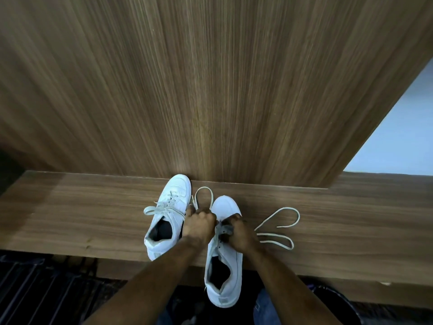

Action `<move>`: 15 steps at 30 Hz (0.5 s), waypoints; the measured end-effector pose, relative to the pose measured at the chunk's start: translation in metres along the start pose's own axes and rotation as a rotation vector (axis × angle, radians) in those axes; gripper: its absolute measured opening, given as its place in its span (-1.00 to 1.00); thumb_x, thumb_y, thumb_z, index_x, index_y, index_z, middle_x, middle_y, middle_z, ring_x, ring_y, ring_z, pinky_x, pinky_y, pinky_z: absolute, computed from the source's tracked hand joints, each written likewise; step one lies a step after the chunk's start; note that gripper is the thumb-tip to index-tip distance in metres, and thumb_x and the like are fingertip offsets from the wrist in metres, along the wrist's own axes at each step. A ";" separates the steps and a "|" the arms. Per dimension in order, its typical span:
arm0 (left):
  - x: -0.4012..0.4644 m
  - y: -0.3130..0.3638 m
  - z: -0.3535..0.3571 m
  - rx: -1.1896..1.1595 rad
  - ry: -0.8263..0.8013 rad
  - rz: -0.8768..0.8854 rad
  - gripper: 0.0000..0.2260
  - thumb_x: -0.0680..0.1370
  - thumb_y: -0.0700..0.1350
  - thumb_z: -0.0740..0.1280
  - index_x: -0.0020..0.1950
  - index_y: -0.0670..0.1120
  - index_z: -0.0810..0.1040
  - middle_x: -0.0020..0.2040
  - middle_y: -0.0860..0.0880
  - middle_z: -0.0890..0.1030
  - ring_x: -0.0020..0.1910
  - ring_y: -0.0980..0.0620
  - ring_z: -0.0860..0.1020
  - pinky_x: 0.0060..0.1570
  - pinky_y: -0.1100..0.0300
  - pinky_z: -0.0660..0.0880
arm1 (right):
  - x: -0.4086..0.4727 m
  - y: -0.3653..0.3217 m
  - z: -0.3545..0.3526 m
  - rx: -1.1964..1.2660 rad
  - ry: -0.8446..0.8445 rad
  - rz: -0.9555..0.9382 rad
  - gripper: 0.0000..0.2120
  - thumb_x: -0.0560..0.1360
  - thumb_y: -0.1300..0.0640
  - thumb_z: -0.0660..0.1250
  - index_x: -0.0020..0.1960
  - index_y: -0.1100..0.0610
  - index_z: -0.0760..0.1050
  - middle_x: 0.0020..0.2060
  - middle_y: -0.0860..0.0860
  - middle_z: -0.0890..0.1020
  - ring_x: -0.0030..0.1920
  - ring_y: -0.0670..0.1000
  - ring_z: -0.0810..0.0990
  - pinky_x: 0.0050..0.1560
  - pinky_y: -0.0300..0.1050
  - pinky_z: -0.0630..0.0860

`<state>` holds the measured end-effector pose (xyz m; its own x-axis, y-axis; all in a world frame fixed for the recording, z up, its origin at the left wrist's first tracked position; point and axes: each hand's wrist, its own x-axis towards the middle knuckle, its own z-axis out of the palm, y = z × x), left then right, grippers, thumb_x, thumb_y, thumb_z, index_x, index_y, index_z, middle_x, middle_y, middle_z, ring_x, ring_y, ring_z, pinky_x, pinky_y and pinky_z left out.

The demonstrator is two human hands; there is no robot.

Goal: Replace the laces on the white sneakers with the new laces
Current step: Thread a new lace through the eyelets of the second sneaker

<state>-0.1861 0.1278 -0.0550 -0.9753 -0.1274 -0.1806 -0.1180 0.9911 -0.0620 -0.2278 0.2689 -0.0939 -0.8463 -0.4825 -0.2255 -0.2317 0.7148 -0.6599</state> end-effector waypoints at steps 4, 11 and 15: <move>0.001 0.001 -0.007 -0.022 -0.090 -0.008 -0.73 0.56 -0.11 0.22 0.25 -0.08 0.49 0.27 -0.10 0.51 0.35 -0.09 0.37 0.44 -0.05 0.13 | -0.002 -0.001 -0.002 -0.016 -0.005 -0.006 -0.56 0.39 0.11 0.46 0.25 0.07 0.50 0.22 0.03 0.49 0.19 0.06 0.54 0.12 -0.10 0.47; 0.029 -0.029 -0.084 -1.381 0.219 -0.280 -0.76 0.56 -0.19 0.29 -0.30 -0.10 0.59 -0.24 -0.11 0.63 -0.17 -0.01 0.57 0.05 0.03 0.52 | -0.002 -0.003 -0.005 -0.097 -0.036 -0.050 -0.65 0.42 0.13 0.39 0.19 0.14 0.55 0.22 0.06 0.49 0.14 0.10 0.57 0.10 -0.06 0.49; 0.036 -0.043 -0.138 -1.400 0.317 -0.129 -0.78 0.58 -0.20 0.30 -0.27 -0.11 0.58 -0.27 -0.11 0.58 -0.24 0.02 0.51 -0.11 0.18 0.46 | -0.003 -0.005 -0.008 -0.133 -0.027 -0.081 -0.72 0.45 0.15 0.35 0.15 0.16 0.55 0.20 0.08 0.49 0.14 0.13 0.56 0.10 -0.04 0.48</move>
<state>-0.2421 0.0860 0.0768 -0.9215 -0.3880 -0.0144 -0.1082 0.2211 0.9692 -0.2277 0.2710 -0.0845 -0.8094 -0.5535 -0.1960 -0.3616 0.7329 -0.5763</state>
